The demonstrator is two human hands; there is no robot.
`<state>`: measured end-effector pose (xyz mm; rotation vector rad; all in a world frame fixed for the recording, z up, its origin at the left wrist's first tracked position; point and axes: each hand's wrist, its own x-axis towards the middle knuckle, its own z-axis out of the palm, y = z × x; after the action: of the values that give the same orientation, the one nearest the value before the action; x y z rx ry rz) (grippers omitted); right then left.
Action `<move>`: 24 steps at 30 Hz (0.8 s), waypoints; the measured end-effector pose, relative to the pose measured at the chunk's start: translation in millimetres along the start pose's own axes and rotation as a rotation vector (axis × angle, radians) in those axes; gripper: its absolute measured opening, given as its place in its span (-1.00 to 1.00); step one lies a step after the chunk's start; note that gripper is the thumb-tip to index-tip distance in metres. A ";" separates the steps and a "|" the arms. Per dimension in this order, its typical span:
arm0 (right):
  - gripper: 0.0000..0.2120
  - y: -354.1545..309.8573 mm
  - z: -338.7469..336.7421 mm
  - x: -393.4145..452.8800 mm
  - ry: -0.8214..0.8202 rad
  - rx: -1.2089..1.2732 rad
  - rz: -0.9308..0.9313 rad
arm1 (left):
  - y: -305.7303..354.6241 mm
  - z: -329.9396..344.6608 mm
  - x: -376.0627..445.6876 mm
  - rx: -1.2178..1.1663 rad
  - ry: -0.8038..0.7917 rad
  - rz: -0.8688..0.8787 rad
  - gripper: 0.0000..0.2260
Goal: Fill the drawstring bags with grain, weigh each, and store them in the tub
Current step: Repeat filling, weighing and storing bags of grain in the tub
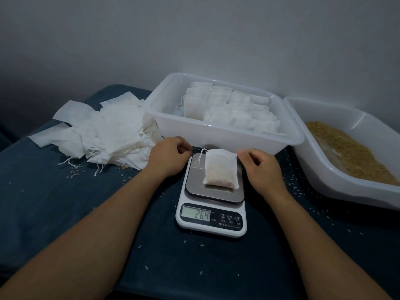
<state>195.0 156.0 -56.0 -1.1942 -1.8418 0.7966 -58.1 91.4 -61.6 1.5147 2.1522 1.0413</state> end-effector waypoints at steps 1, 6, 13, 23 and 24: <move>-0.76 -1.2 1.8 0.4 -0.002 0.005 0.002 | -0.4 0.1 0.2 -0.008 0.003 0.000 -0.92; -0.85 -9.7 6.3 -1.0 -0.031 0.053 -0.033 | -2.5 1.9 1.3 -0.049 0.005 -0.006 -0.91; -0.88 -70.0 -12.7 -7.4 -0.038 0.104 -0.293 | -3.4 4.0 1.9 -0.050 0.004 -0.006 -0.90; -0.84 -191.1 -7.7 63.2 -0.009 0.095 -0.416 | -6.5 7.4 1.7 -0.080 0.010 -0.020 -0.92; -0.84 -197.2 -2.8 72.7 -0.012 0.096 -0.395 | -6.7 7.6 1.6 -0.081 0.011 -0.017 -0.92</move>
<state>93.2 152.7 127.9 -0.7321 -1.9420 0.6582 -58.7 94.6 -71.3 1.4554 2.0993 1.1199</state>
